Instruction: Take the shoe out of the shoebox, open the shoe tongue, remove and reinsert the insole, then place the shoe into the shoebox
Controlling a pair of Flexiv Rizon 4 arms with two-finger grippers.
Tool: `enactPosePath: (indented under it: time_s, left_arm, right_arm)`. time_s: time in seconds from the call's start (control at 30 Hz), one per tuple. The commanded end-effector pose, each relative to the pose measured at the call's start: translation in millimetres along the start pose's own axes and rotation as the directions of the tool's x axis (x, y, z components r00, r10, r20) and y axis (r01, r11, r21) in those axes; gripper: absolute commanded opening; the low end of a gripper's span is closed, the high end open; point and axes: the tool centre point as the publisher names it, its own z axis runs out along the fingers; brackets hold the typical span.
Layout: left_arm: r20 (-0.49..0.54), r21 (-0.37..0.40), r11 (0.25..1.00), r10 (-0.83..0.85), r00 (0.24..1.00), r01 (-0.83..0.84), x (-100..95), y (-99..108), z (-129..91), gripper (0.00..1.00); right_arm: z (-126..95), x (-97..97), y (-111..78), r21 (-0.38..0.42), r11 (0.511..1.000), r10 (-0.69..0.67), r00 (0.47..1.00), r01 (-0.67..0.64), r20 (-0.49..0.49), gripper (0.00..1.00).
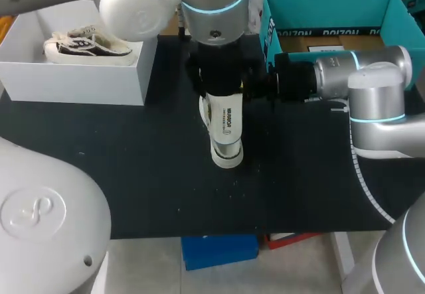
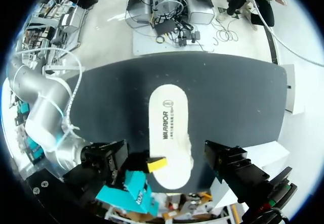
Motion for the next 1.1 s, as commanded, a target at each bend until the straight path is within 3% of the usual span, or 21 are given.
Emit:
enactPosePath:
  time_s: [0.03,0.27,1.1]
  left_arm:
    - [0.010,0.009,1.000,0.003,1.000,-0.003,3.3,9.6,-1.3,1.00]
    - [-0.058,0.065,0.998,-0.015,0.998,0.019,2.8,38.9,-0.7,1.00]
    - [0.026,0.129,0.990,-0.057,0.998,0.053,13.2,144.0,25.2,1.00]
  right_arm:
    - [0.8,-0.2,-0.4,-0.002,1.000,0.000,1.000,0.000,0.001,0.00]
    - [0.8,-0.2,-0.4,-0.002,1.000,0.000,1.000,0.000,0.001,0.00]
    - [0.8,-0.2,-0.4,-0.002,1.000,0.000,1.000,0.000,0.001,0.00]
